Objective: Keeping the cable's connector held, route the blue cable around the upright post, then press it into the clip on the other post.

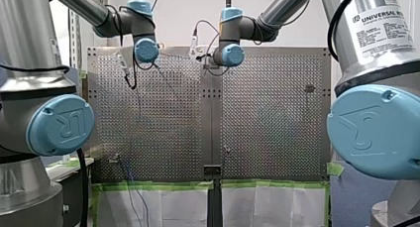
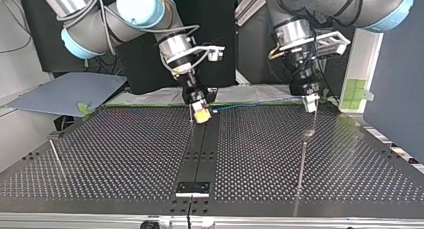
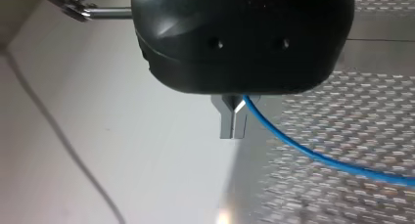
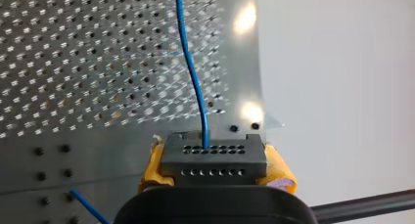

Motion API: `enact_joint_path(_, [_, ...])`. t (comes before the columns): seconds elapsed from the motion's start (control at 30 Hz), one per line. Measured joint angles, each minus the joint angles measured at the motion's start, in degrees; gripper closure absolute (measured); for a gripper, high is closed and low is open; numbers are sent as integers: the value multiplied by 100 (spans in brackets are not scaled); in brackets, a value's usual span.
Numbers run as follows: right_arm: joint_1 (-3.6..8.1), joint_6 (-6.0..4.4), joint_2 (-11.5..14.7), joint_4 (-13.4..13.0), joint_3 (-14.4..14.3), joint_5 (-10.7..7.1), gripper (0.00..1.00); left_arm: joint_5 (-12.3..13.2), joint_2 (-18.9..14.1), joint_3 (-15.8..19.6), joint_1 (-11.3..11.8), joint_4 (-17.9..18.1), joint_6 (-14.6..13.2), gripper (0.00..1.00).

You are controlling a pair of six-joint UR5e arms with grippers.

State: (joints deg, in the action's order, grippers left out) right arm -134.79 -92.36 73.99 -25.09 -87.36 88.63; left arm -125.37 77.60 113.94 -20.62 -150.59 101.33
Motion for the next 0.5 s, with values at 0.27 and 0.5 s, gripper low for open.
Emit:
enact_joint_path(0.27, [5,-78,-1,237,444,-73,100,229,-361,-509,177,-511,-103,100])
enact_joint_path(0.5, [13,-189,-3,302,887,-162,100,568,-17,-946,348,-950,-183,100])
